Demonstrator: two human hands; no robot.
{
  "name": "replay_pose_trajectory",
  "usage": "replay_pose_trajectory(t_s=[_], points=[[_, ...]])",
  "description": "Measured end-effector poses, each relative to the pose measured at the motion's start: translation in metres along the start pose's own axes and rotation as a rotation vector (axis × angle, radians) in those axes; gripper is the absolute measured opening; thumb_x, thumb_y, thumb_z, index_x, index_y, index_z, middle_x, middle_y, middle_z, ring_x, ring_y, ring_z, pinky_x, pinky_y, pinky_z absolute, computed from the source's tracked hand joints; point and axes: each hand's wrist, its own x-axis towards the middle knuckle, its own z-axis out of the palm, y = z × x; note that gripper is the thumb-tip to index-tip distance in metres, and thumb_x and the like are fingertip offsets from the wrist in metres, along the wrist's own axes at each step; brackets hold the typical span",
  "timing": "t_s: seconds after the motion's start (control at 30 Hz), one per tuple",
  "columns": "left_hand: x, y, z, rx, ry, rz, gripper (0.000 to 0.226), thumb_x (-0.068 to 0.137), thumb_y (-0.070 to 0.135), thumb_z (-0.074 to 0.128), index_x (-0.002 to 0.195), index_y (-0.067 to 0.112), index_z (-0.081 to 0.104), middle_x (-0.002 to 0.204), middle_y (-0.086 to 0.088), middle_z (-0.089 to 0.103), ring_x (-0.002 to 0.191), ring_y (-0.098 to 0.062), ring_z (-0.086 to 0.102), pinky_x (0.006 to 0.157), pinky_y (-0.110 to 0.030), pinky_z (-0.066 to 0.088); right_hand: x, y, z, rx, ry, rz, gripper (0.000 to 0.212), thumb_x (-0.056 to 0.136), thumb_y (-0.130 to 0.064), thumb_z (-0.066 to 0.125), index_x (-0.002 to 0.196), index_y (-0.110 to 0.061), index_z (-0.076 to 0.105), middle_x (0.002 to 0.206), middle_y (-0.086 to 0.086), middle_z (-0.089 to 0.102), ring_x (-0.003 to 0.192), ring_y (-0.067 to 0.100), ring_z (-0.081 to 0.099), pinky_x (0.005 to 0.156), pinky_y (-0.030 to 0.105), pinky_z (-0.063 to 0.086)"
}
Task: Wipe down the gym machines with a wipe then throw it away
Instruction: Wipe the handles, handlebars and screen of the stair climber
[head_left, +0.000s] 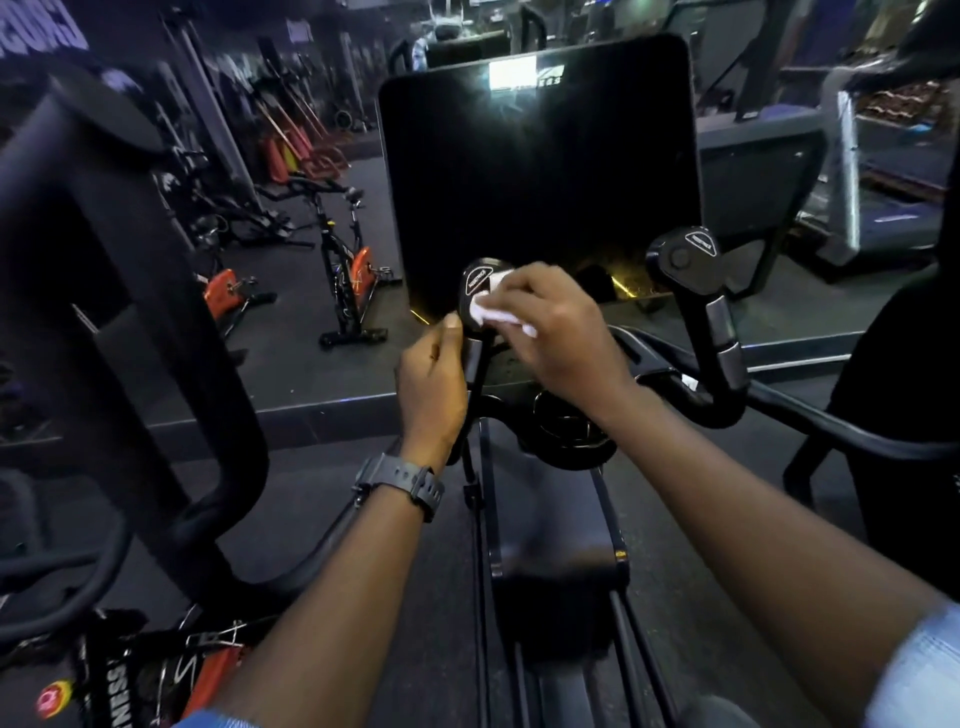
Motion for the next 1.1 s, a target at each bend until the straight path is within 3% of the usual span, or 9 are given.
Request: replay_pose_trajectory(t_s=[0.1,0.23,0.4,0.47,0.6,0.7,0.87,1.03,1.1], points=[[-0.006,-0.005,0.013,0.117,0.099,0.113,0.035,0.104,0.03,0.043,0.103,0.007,0.07,0.074,0.01,0.063,0.068,0.003,0.057,0.06,-0.02,0.04,0.011,0.0,0.004,-0.021,0.084,0.086,0.018,0.085,-0.011,0.07,0.103,-0.01,0.072,0.099,0.008,0.062,0.088,0.019,0.058,0.075,0.026,0.051],[-0.019,-0.019,0.024,0.341,0.261,0.416,0.039,0.097,0.01,0.052,0.135,0.003,0.056,0.127,-0.013,0.058,0.116,-0.022,0.052,0.1,-0.026,0.042,0.002,0.005,-0.003,0.114,-0.031,0.021,0.017,0.085,-0.012,0.072,0.102,-0.011,0.073,0.101,0.006,0.064,0.09,0.017,0.06,0.077,0.019,0.049],[-0.046,-0.04,0.038,0.519,0.124,0.71,0.038,0.091,-0.006,0.056,0.128,0.001,0.061,0.124,-0.017,0.059,0.114,-0.031,0.054,0.101,-0.04,0.044,-0.06,0.042,-0.021,0.139,-0.197,0.265,0.018,0.085,-0.014,0.07,0.102,-0.011,0.074,0.094,0.003,0.068,0.084,0.01,0.06,0.073,0.009,0.038],[-0.051,-0.057,0.05,0.556,-0.107,0.651,0.038,0.092,-0.002,0.054,0.129,0.001,0.059,0.126,-0.015,0.059,0.117,-0.029,0.054,0.103,-0.039,0.044,-0.102,0.061,-0.021,0.052,-0.226,0.42,0.014,0.084,-0.011,0.07,0.096,-0.011,0.075,0.092,0.006,0.071,0.084,0.014,0.062,0.072,0.01,0.038],[-0.049,-0.096,0.067,0.698,-0.383,0.328,0.039,0.097,0.015,0.052,0.134,0.001,0.055,0.136,-0.013,0.055,0.127,-0.03,0.048,0.11,-0.039,0.038,-0.162,0.072,-0.014,-0.117,-0.344,0.606,0.012,0.085,-0.008,0.057,0.086,-0.003,0.069,0.081,0.015,0.066,0.077,0.031,0.063,0.064,0.037,0.051],[-0.042,-0.109,0.076,0.767,-0.408,0.322,0.038,0.098,0.021,0.05,0.127,-0.001,0.06,0.129,-0.016,0.059,0.126,-0.03,0.049,0.11,-0.038,0.038,-0.161,0.078,-0.003,-0.108,-0.315,0.607,0.021,0.088,-0.014,0.048,0.087,-0.008,0.068,0.079,0.011,0.063,0.074,0.03,0.06,0.064,0.036,0.05],[-0.027,-0.109,0.09,0.736,-0.37,0.31,0.035,0.097,0.021,0.05,0.121,-0.001,0.062,0.122,-0.016,0.062,0.117,-0.032,0.054,0.104,-0.04,0.041,-0.141,0.112,0.016,-0.142,-0.252,0.836,0.023,0.094,-0.016,0.049,0.106,-0.009,0.068,0.111,0.016,0.06,0.1,0.031,0.058,0.087,0.025,0.041],[-0.006,-0.115,0.107,0.699,-0.36,0.294,0.045,0.096,0.035,0.041,0.118,0.004,0.063,0.117,-0.013,0.063,0.109,-0.033,0.054,0.099,-0.043,0.044,-0.181,0.04,0.0,-0.083,-0.275,0.662,0.034,0.091,-0.014,0.044,0.114,-0.004,0.067,0.1,0.017,0.061,0.085,0.031,0.059,0.07,0.032,0.048],[0.003,-0.115,0.114,0.683,-0.361,0.24,0.037,0.097,0.032,0.048,0.119,0.006,0.064,0.118,-0.012,0.062,0.111,-0.031,0.052,0.099,-0.04,0.041,-0.173,0.059,0.006,-0.107,-0.349,0.641,0.032,0.093,-0.013,0.046,0.115,-0.002,0.066,0.104,0.019,0.059,0.091,0.034,0.058,0.075,0.032,0.046]])
